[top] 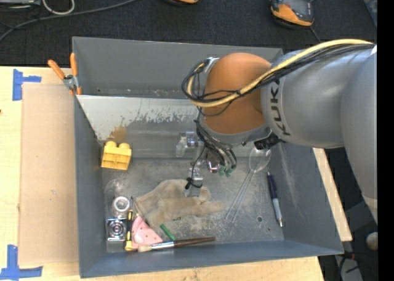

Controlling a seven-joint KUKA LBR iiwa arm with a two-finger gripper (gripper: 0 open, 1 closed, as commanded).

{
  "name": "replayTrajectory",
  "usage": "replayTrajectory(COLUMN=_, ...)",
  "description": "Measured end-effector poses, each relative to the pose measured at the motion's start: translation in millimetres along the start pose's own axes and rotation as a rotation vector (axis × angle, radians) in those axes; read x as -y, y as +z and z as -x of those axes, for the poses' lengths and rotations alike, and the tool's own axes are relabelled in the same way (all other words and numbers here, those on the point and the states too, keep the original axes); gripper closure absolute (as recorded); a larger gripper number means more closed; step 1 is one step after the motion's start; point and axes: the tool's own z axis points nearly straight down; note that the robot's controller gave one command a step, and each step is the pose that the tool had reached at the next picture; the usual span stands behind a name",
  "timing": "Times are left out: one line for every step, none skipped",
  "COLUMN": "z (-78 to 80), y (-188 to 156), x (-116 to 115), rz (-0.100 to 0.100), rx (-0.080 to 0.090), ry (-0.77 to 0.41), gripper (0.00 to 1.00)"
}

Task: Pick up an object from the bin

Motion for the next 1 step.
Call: replayTrajectory(z=1.6, y=-3.9, x=0.7, rz=0.001, rx=0.008, ry=0.003, gripper=0.00)
